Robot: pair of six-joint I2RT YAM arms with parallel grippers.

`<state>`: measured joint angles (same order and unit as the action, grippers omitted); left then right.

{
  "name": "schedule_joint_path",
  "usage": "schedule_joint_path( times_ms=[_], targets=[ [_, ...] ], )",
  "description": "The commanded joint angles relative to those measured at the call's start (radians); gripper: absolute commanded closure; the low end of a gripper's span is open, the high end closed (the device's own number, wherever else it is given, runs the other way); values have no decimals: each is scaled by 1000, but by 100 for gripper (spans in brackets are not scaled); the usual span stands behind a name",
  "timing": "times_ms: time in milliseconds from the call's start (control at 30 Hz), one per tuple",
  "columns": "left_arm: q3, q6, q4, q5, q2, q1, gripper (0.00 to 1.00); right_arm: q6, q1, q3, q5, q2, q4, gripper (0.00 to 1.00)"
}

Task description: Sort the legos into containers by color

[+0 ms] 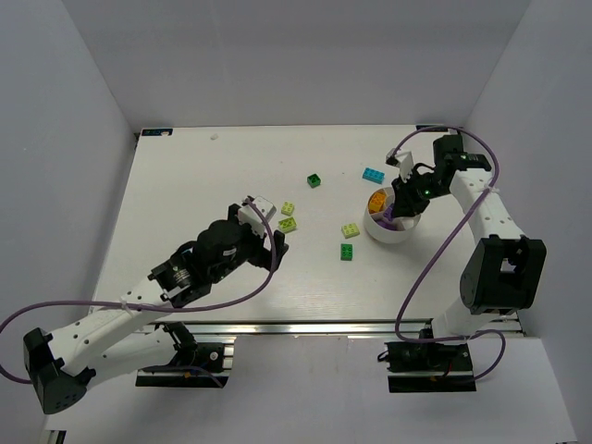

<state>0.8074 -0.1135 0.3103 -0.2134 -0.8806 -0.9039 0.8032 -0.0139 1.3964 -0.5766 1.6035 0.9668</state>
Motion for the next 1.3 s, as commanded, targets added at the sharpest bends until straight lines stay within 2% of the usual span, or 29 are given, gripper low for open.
schedule_joint_path(
  times_ms=[0, 33, 200, 300, 333, 467, 600, 700, 733, 767, 800, 833, 867, 933, 1000, 1100, 1267],
  targets=[
    [-23, -47, 41, -44, 9, 3, 2, -9, 0, -7, 34, -7, -31, 82],
    [-24, -72, 44, -52, 5, 3, 2, -9, 2, -13, 32, -8, -31, 75],
    [4, -138, 75, -83, -55, 25, 2, -10, 2, -22, 20, -24, -25, 56],
    [25, -170, 85, -67, -92, 45, 3, -9, 0, -25, 18, -39, -23, 53],
    [30, -181, 92, -64, -116, 57, 3, -9, 2, -27, 17, -43, -22, 49],
    [71, -268, 147, -72, -196, 100, 6, -2, 0, -20, -2, -66, 3, 49],
    [116, -377, 219, -80, -314, 171, 17, -27, 0, -30, -86, -172, -14, 52],
    [148, -495, 259, -76, -417, 216, 23, -139, 3, -108, -132, -315, -152, 55],
    [160, -521, 274, -92, -444, 227, 25, -186, 0, -187, -128, -397, -283, 56],
    [194, -546, 312, -102, -472, 237, 25, -291, 0, -232, -118, -443, -345, 55],
    [214, -604, 337, -113, -524, 247, 25, -332, 0, -272, -100, -479, -403, 39],
    [234, -630, 363, -125, -552, 260, 23, -369, 0, -346, -92, -554, -452, 18],
    [274, -656, 412, -157, -575, 260, 22, -428, 2, -382, -77, -592, -544, 11],
    [311, -730, 458, -181, -644, 278, 13, -463, 2, -439, -63, -675, -608, 11],
    [372, -811, 535, -210, -698, 278, 9, -512, 2, -491, -52, -709, -654, 11],
    [438, -859, 611, -196, -802, 287, 8, -587, 2, -511, -16, -718, -669, 11],
    [461, -865, 593, -139, -888, 287, 10, -644, 2, -550, 40, -725, -698, 11]
  ],
)
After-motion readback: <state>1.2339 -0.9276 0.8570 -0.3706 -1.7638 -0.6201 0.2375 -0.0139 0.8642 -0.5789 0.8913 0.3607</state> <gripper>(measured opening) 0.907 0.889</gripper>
